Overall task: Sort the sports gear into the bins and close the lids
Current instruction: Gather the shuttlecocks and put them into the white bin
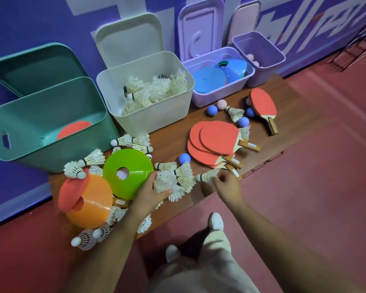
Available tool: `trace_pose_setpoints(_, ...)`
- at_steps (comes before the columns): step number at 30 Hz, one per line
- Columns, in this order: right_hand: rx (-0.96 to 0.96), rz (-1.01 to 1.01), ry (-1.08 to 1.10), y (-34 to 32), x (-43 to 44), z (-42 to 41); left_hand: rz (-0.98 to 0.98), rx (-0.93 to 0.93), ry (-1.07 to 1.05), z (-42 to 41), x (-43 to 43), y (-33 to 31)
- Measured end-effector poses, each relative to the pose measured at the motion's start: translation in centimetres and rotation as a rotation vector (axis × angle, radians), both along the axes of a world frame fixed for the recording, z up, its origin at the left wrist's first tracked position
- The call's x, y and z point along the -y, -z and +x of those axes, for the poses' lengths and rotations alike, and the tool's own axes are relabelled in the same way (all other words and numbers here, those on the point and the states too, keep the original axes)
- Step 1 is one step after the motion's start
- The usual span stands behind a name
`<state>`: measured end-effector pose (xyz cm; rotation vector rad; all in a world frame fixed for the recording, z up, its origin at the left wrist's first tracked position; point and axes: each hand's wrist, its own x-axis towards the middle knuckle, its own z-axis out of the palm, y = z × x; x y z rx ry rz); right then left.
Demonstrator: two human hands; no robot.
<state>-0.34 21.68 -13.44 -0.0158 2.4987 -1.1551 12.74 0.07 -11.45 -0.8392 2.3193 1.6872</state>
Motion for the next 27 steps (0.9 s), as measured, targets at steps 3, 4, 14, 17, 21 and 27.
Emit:
trace_pose_setpoints(3, -0.088, -0.111, -0.072, -3.4, 0.7, -0.6, -0.033, 0.001, 0.023, -0.7, -0.2, -0.4)
trace_pose_setpoints(4, -0.081, -0.163, -0.130, -4.3, 1.1, -0.7, -0.042, 0.006, 0.034, -0.9, -0.2, -0.7)
trace_pose_setpoints(14, -0.075, -0.184, -0.622, -6.5, 5.5, 0.3, 0.012, -0.107, 0.096, -1.4, 0.1, -2.5)
trace_pose_setpoints(17, -0.065, -0.222, -0.657, -6.3, 6.4, 1.0, 0.028, -0.123, 0.045, -0.8, 0.4, -2.3)
trace_pose_setpoints(21, 0.039, -0.351, -0.362, -5.6, 7.0, 0.7, 0.083, -0.125, -0.071, -0.2, 1.4, -1.6)
trace_pose_setpoints(27, 0.072, 0.127, -0.263, 1.0, 6.6, -2.2, 0.068, -0.115, -0.112, 0.8, 2.6, -1.2)
